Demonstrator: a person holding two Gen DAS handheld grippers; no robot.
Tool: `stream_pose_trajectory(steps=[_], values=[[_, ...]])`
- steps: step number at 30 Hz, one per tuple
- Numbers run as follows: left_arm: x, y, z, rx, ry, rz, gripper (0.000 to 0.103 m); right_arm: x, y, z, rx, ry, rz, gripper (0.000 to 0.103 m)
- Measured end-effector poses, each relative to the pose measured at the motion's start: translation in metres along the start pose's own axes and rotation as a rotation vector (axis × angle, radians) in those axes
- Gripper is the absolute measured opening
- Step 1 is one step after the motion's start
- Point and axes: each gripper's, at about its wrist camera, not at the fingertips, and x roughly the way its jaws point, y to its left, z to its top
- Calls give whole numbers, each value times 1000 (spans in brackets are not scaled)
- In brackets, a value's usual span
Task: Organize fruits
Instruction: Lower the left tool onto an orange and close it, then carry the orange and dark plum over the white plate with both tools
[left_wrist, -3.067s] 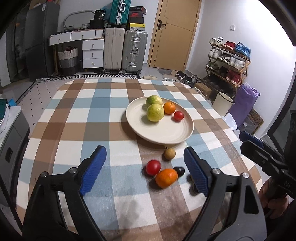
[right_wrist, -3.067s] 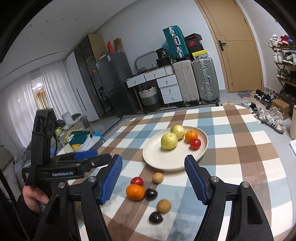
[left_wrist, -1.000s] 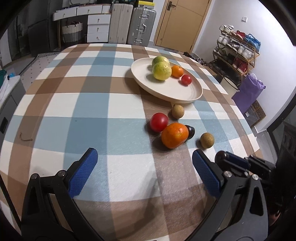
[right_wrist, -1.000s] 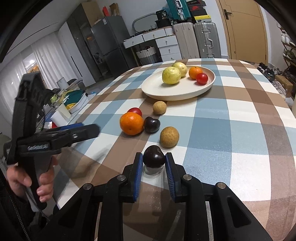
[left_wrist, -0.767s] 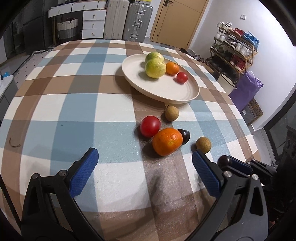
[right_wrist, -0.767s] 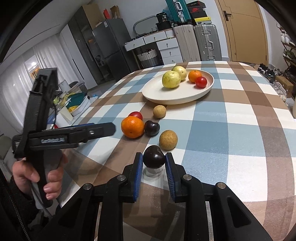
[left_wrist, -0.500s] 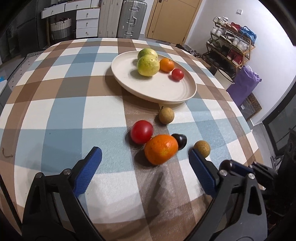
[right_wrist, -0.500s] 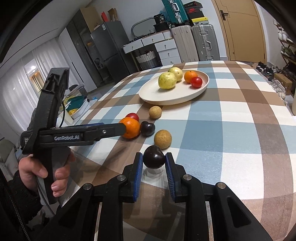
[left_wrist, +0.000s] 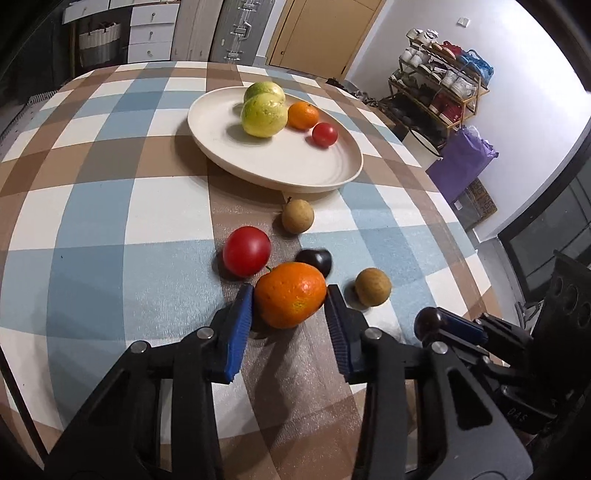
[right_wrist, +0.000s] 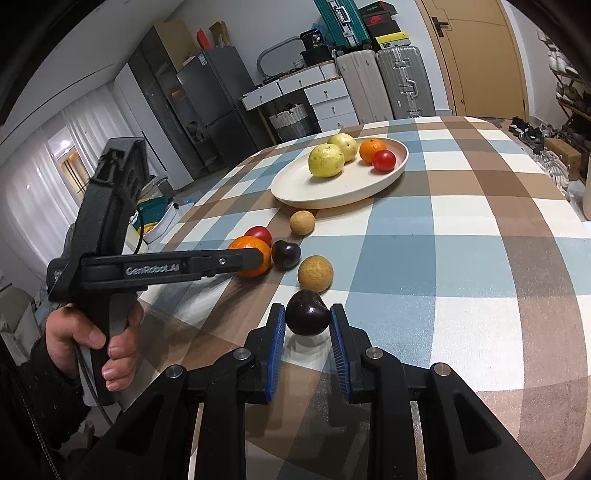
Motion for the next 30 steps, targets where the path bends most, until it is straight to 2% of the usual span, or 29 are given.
stream_pose_trajectory(steps=[17,24,30], values=[[-34,-1,0,16,-38,-36,36,-4,4,8,-4,-33,7,25],[-51,3,26,58,-78,-7,36,-4,11,31,-49,-60,25,25],[-55,12,61,70,-105,14,36,0,4,63,-32,-90,67,25]])
